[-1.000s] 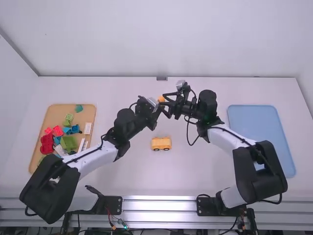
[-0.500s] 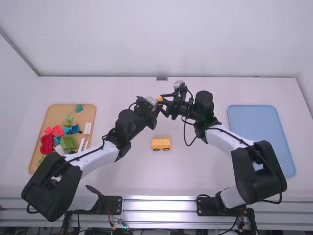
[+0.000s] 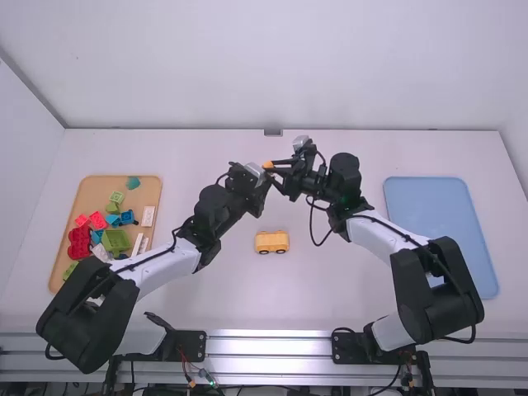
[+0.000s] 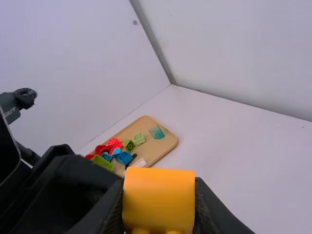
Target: Assemble lego blocks to make yellow taxi
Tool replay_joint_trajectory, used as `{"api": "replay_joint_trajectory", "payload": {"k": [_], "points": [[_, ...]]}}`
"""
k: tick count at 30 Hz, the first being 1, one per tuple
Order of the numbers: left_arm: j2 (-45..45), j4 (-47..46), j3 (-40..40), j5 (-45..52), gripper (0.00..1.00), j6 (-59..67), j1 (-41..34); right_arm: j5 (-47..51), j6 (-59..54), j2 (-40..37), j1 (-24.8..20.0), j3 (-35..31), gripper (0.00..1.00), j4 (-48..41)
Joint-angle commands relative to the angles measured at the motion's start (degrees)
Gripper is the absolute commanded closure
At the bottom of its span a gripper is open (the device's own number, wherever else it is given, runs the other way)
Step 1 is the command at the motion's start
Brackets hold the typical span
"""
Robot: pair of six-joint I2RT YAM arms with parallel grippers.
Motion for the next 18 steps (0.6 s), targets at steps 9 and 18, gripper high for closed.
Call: {"api": "replay_joint_trajectory", "payload": {"k": [9,18], "points": [[0.04,-8.92,0.57,0.04,0.01,7.13,0.00,8.31,-4.24,-0.07,-3.15,0.00,0.82,-2.95],[-6.12,-21.92,0.79,-14.14,0.01,7.69,4.42,15.41,-19.74,-0.96,-3.87,9.40,0.86,-34.51]]}}
